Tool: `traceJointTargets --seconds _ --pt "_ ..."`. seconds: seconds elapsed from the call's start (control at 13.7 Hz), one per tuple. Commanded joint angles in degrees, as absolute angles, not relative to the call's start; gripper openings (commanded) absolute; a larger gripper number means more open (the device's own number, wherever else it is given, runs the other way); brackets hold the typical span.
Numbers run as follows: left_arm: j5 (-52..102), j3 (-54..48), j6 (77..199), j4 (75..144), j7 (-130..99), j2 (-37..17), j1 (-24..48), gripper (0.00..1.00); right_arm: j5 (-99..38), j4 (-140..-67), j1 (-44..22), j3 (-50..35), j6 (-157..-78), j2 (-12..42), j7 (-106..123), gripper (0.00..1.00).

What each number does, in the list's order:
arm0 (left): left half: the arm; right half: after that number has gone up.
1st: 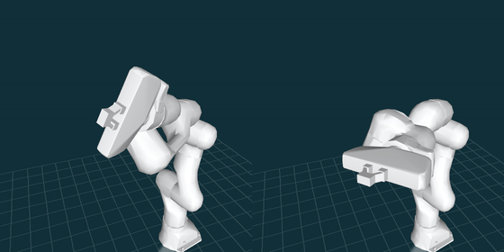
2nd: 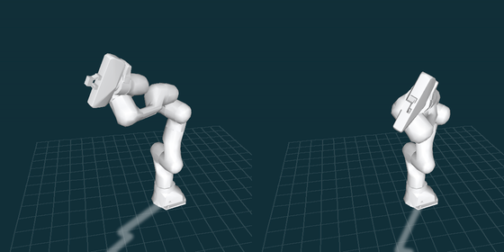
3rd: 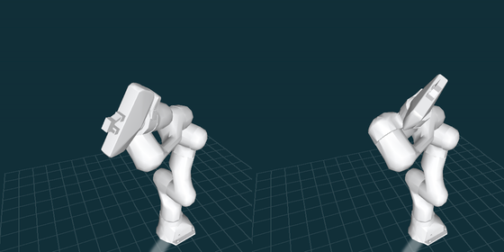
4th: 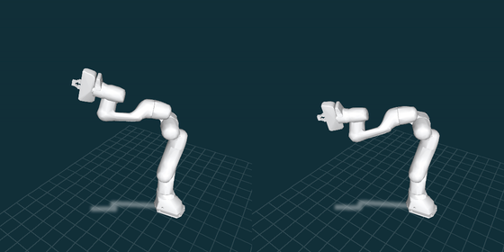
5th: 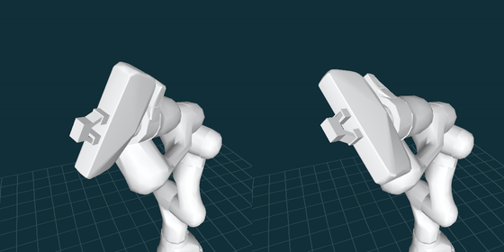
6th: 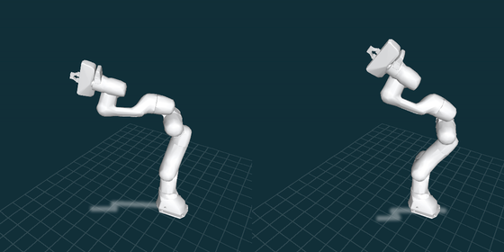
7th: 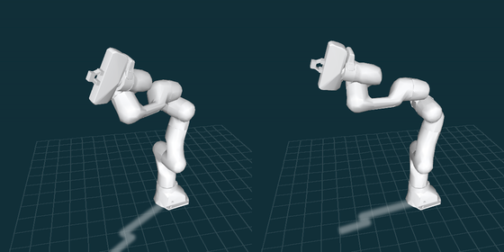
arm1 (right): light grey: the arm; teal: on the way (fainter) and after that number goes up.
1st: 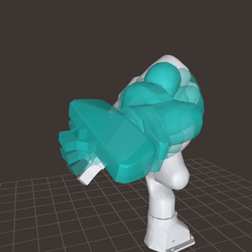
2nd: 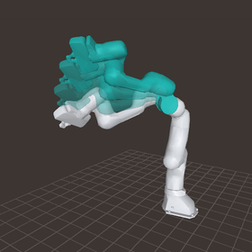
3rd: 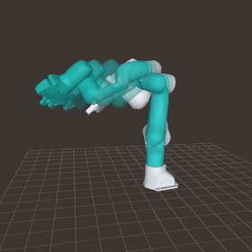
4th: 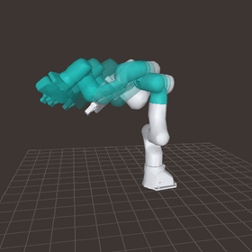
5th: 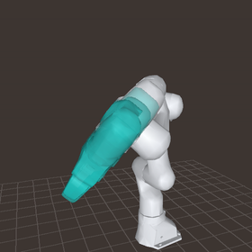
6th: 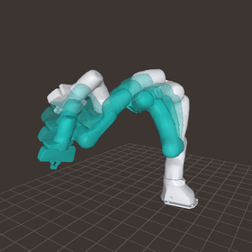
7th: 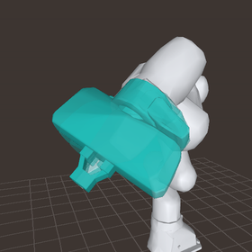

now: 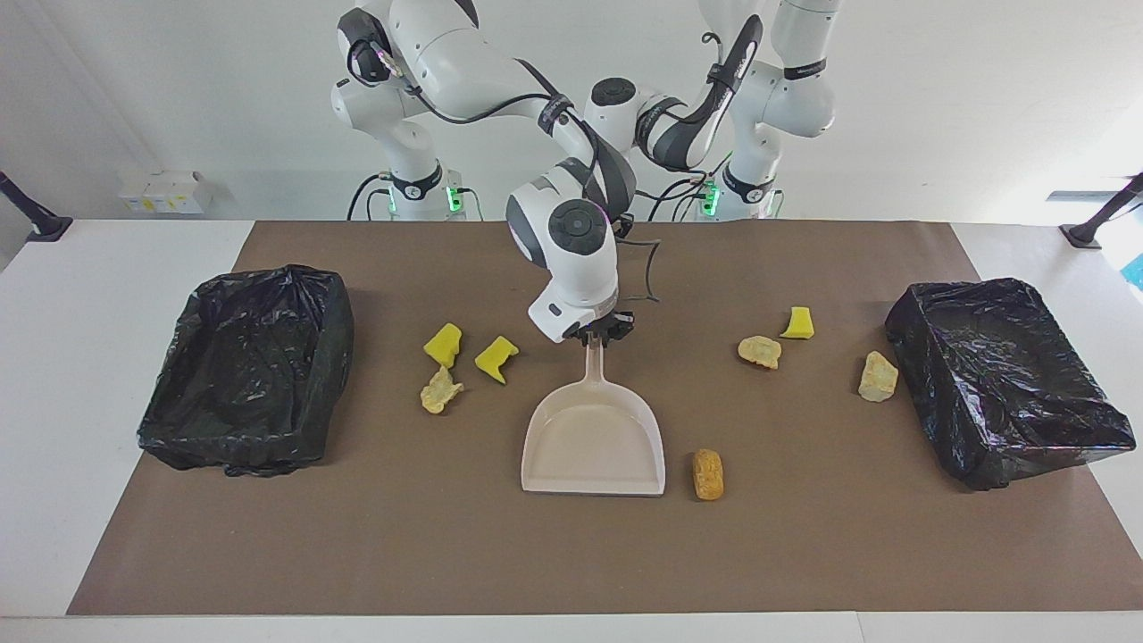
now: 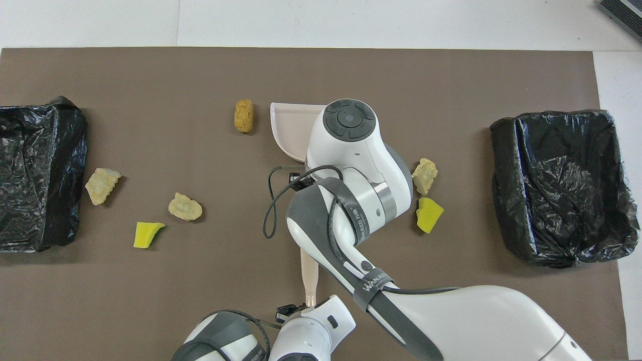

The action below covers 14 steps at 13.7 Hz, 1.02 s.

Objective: Sweep and dump trash in bin

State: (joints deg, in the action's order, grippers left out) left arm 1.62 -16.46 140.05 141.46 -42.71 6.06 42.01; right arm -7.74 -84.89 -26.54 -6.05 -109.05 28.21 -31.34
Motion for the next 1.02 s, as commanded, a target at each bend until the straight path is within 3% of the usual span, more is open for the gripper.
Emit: traceJointTargets --seconds 0.0,0.36,0.58,0.95 --pt "1.0 -15.6 139.7 142.6 -43.9 6.9 42.9 0.0 -8.4 -85.8 -23.0 -6.2 -106.4 23.4 -22.5 0.0" --pt "0.9 -15.1 130.6 140.5 -43.9 11.1 41.0 0.0 -6.4 -86.1 -15.1 -6.1 -101.8 20.6 7.3 0.0" --pt "-1.5 -15.1 123.8 137.7 -43.7 13.7 36.3 0.0 -0.5 -88.3 -14.6 -6.2 -101.8 19.7 20.7 0.0" --pt "-5.1 -15.5 120.8 128.0 -32.2 6.3 21.7 0.0 5.1 -90.3 -13.6 -6.2 -101.4 20.8 48.1 0.0"
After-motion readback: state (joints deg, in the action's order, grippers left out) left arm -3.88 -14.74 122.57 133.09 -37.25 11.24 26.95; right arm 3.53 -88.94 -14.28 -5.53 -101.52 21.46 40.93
